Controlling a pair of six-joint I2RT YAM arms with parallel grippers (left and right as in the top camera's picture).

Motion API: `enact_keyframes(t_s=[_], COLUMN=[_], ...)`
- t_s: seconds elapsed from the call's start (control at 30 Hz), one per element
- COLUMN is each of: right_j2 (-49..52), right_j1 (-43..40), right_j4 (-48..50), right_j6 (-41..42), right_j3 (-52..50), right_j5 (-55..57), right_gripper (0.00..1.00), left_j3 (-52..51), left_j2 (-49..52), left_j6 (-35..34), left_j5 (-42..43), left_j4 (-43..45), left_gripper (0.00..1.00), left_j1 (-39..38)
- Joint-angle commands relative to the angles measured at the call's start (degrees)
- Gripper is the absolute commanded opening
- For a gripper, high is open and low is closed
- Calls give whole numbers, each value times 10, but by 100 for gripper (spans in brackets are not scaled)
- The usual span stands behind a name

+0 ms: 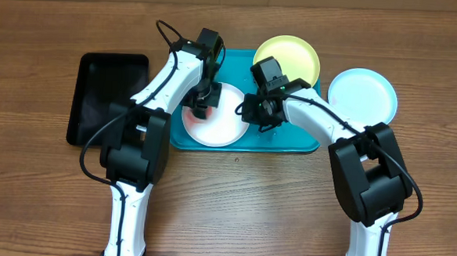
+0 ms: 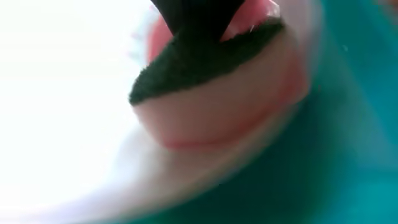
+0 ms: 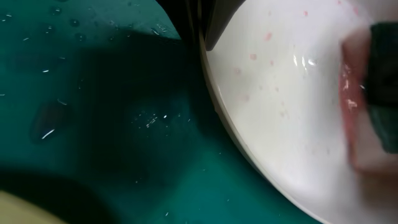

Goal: Clean dirty plates on tray and stack at the side
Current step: 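Scrub the white plate with the sponge in the left gripper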

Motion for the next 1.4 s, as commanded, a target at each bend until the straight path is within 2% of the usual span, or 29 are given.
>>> enact_keyframes(t_s=[0.0, 0.07, 0.2, 0.47, 0.57, 0.67, 0.83, 0.93, 1.1, 1.17, 1.37], right_j2=[2, 2, 2, 2, 2, 2, 2, 2, 2, 2, 2], right_j1=[0, 0, 0, 0, 0, 0, 0, 0, 0, 0, 0], right_j4=[5, 5, 5, 5, 5, 4, -1, -2, -5, -4, -4], right_j6=[-3, -2, -3, -3, -2, -2, -2, -2, -2, -2, -2], right_j3=[-4, -4, -4, -4, -4, -4, -4, -5, -7, -7, -7], right_j5=[-3, -3, -3, -3, -3, -3, -3, -3, -3, -3, -3], right_gripper=[4, 4, 4, 4, 4, 4, 4, 4, 4, 4, 4], left_j3=[-21, -20, -20, -20, -20, -20, -20, -20, -20, -20, -20], left_j2=[10, 10, 10, 10, 10, 10, 10, 10, 10, 10, 10], left_j6=[109, 129, 113, -127, -174, -186, -162, -70, 47, 77, 124], left_j5=[217, 255, 230, -124, -189, -205, -172, -51, 174, 226, 240], left_j4=[-4, -9, -17, -67, -85, -83, -43, -1, 39, 35, -24], left_gripper=[4, 4, 4, 4, 4, 4, 4, 4, 4, 4, 4], left_j1=[-9, -5, 6, 12, 9, 5, -4, -6, -6, -6, -6])
